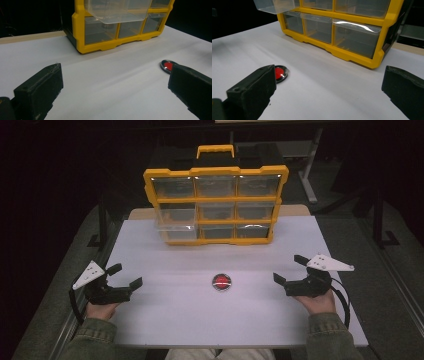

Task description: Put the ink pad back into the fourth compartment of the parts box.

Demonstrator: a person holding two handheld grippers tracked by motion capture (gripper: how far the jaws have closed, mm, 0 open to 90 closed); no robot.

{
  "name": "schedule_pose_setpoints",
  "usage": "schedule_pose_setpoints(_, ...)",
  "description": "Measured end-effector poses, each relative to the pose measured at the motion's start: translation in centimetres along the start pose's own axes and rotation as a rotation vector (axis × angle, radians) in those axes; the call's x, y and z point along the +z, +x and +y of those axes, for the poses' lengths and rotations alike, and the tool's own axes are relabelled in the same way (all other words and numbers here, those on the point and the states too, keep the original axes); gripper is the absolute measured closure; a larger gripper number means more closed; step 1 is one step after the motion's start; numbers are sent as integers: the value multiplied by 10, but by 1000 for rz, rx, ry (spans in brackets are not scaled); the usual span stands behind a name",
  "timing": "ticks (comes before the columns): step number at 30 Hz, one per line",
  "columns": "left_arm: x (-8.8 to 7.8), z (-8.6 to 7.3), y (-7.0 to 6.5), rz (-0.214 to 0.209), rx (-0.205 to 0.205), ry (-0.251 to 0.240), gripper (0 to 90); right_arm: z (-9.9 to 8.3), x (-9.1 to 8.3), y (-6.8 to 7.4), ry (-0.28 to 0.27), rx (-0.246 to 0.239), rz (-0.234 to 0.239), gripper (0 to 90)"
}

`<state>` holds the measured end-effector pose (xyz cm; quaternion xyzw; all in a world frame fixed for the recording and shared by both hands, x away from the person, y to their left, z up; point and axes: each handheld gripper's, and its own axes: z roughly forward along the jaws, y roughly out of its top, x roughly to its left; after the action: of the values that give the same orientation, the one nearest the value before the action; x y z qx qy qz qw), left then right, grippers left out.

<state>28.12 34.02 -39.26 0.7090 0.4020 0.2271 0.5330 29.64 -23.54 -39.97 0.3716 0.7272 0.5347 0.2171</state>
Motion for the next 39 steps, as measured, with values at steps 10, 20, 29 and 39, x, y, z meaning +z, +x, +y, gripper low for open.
schedule_pose_setpoints(10, -2, -1, -4, -14, 2, 6, 0, 0, 1, -1, 10, 4, 5, 0)
schedule_pose_setpoints(20, 2, 7, -14, -17, 22, 29, 0, -1, 0, -2, 8, 6, 6, 0)
schedule_pose_setpoints(29, 19, 18, -31, -75, 91, 83, 0, -1, -1, -1, 1, 1, 5, 0)
schedule_pose_setpoints(39, 39, 27, -45, -137, 140, 129, 0, -1, -1, -1, 9, 1, 0, 0)
